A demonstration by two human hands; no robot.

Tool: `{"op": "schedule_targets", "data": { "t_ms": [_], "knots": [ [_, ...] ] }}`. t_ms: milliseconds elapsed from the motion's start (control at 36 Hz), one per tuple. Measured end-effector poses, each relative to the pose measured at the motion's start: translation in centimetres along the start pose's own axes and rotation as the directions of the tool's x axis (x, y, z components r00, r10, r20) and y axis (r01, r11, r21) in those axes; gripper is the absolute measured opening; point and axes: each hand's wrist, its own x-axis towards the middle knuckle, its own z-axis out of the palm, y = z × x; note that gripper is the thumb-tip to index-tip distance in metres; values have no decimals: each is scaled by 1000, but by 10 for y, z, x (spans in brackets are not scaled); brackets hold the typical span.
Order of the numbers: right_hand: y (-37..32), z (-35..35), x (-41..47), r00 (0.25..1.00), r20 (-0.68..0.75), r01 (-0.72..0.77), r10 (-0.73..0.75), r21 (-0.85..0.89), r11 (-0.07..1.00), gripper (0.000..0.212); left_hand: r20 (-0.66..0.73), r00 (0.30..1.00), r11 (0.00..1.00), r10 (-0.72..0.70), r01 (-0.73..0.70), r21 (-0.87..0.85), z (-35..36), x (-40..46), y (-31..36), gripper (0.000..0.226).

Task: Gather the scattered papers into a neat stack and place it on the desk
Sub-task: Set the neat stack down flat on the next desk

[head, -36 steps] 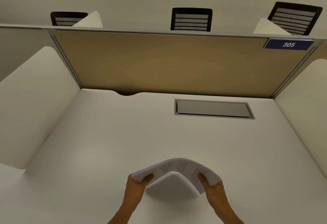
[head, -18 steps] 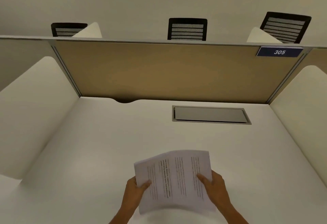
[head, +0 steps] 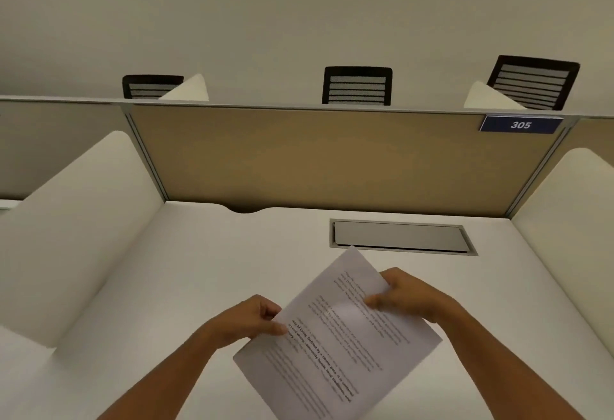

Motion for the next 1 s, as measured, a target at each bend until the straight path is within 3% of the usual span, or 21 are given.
{"op": "schedule_targets", "data": {
  "t_ms": [139, 389, 611, 833, 1000],
  "knots": [
    [-18, -10, 7, 998, 62, -5, 10, -68, 998, 29, -128, 990, 995, 53, -41, 96, 26, 6, 10, 33],
    [-13, -38, 6, 996, 88, -11, 5, 73, 997, 37, -259, 958, 989, 126, -141, -40, 19, -7, 8, 40],
    [11, -23, 23, 999, 43, -19, -3, 516, 857, 53, -398, 910, 960, 113, -203, -192, -2, -15, -6, 34],
    [5, 40, 60, 999, -22, -12, 35, 657, 754, 33, -519, 855, 940, 21, -194, -282, -23, -20, -26, 37],
    [-10, 99, 82, 999, -6, -26, 44, 722, 691, 24, -604, 795, 912, -62, -200, -357, -53, -25, -46, 23]
  ]
}}
